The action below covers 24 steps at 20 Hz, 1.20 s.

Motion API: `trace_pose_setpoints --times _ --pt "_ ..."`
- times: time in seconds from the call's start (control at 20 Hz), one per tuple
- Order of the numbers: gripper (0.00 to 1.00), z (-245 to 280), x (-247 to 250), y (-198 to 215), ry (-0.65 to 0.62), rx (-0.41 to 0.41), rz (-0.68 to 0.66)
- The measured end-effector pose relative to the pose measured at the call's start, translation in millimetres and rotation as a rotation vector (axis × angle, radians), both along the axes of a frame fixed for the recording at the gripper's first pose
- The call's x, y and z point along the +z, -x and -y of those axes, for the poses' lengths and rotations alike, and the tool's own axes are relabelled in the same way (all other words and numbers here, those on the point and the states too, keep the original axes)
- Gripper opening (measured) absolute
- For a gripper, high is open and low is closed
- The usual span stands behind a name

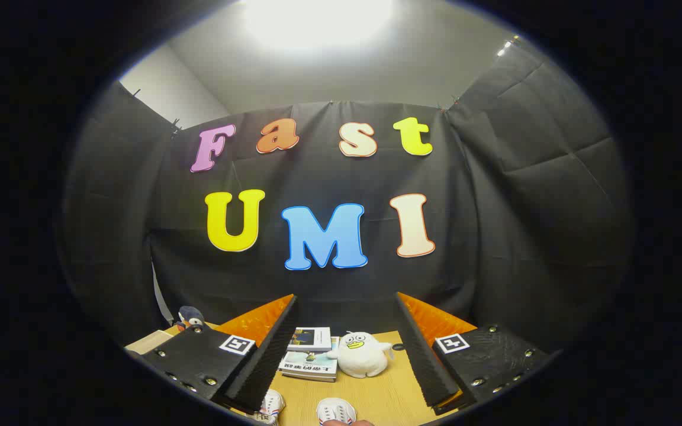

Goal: Open the storage box then place both shoes into the box .Put the left shoe in first, then the right shoe, with the right side of both shoes facing outward in a uniform manner.

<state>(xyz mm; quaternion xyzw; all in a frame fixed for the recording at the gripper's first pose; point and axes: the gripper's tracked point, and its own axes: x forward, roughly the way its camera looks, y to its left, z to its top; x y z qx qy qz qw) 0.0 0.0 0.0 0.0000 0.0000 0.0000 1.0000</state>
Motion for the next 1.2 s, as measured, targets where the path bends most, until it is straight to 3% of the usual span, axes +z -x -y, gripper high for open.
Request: trace_pose_setpoints --times 0.85,1.2 --pt "0.96 4 -6 5 0.000 0.043 -0.008" --pt "0.96 -29 -39 -3 -0.051 0.126 -0.086"
